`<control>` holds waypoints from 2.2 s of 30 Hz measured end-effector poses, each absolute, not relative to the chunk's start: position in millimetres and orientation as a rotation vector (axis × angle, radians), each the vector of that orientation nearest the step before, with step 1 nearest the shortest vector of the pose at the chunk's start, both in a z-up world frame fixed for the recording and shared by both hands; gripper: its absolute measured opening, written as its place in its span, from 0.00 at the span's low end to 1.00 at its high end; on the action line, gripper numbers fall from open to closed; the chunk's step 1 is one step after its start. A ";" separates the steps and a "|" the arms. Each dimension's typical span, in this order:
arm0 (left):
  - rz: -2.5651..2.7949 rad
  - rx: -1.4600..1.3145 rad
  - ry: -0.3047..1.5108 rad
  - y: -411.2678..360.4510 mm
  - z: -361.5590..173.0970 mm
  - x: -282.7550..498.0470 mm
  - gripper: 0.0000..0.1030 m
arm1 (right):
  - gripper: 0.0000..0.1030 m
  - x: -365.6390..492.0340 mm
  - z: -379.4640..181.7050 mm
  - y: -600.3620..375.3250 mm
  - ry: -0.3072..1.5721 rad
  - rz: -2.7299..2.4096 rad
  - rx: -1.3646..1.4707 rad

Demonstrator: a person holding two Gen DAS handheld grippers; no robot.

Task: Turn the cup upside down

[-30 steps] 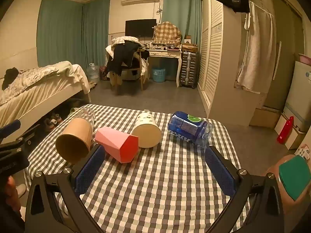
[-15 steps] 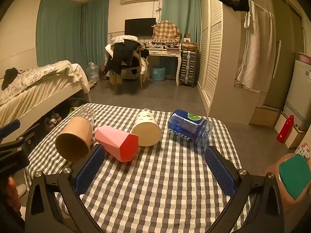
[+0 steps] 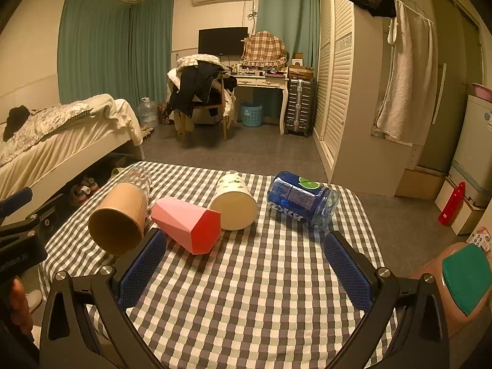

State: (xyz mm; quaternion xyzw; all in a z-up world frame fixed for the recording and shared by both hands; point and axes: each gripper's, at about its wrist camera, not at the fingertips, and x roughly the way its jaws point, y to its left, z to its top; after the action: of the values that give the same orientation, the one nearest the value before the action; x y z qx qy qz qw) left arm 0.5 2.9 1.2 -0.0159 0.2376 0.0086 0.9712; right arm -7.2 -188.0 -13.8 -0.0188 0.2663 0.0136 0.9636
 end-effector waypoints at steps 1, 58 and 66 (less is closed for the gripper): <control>0.017 -0.032 0.480 2.6 1.1 0.5 1.00 | 1.00 -7.2 -13.8 -188.0 0.539 0.027 -0.038; 0.026 -0.042 0.489 28.5 -7.7 -4.0 1.00 | 1.00 -5.4 -20.3 -184.8 0.556 0.032 -0.041; 0.046 -0.052 0.504 56.2 7.5 9.8 1.00 | 1.00 6.0 -9.5 -170.1 0.574 0.072 -0.076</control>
State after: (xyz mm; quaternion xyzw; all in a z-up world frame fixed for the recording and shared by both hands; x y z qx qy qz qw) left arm 9.8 56.2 7.5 -0.0258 0.2494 0.0228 0.9678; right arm 6.0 -170.1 -9.5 -0.0373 0.2830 0.0357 0.9577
